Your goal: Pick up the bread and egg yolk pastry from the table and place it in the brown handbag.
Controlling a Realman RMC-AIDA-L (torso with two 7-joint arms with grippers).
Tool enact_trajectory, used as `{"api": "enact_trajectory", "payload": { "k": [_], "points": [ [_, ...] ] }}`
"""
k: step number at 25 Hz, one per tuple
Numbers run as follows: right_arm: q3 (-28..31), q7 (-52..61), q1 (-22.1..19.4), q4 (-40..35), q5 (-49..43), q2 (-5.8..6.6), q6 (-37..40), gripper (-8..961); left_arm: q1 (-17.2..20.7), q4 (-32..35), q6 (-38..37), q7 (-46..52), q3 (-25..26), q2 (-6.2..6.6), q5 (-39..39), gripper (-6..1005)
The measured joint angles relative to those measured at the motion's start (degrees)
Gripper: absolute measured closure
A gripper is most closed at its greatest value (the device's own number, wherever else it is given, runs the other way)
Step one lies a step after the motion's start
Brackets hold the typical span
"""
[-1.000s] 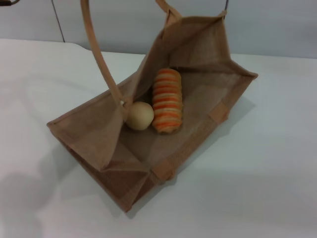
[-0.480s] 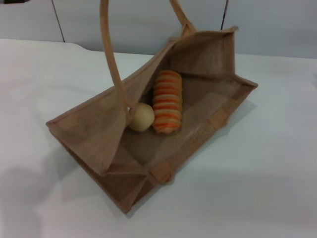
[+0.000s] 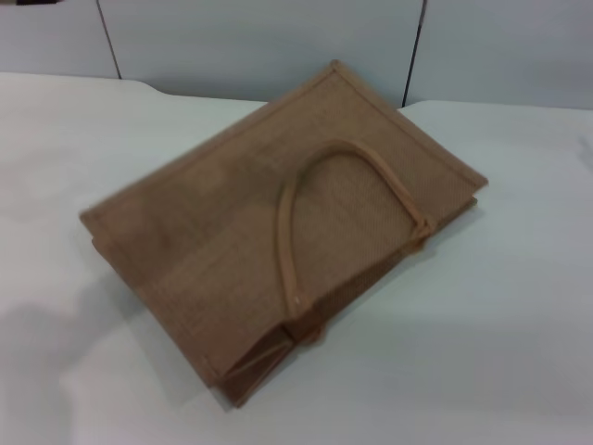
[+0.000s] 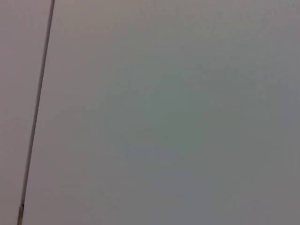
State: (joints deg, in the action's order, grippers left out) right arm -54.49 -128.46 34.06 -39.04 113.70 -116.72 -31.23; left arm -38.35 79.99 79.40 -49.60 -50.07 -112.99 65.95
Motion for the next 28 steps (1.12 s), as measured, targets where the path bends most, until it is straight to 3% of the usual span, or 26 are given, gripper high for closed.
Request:
{"api": "enact_trajectory", "payload": {
  "k": [2,7,12,18,22,28],
  "points": [
    [0.0,0.22,-0.16,0.27,0.02,-0.05,-0.03,106,0.65,0.06,-1.81,-1.01,0.04,-0.54,-0.72,159],
    [0.0,0.11,-1.1,0.68,0.28,-0.42,-1.19,105,5.18,0.87,-11.57,-11.18,-0.78,-3.52,0.09,167],
    [-0.15,-3.82,-1.31,4.86,6.25,-0.54,-3.47,105,11.73,-2.96,-27.49,-25.86,-8.75,-3.79,8.78,174],
    [0.04,-17.15,-1.05,17.02,19.69,-0.5,-11.28,121,16.64,-11.21,-42.1,-49.12,-17.13,-3.8,29.9,179],
    [0.43,-25.15,0.33,24.76,26.62,-0.21,-15.0,131,16.91,-19.82,-43.9,-65.64,-17.96,-3.97,45.63,182],
    [0.57,-27.98,0.89,26.71,28.49,-0.17,-15.54,134,16.71,-28.55,-43.3,-83.77,-20.37,-3.91,64.07,182]
  ]
}}
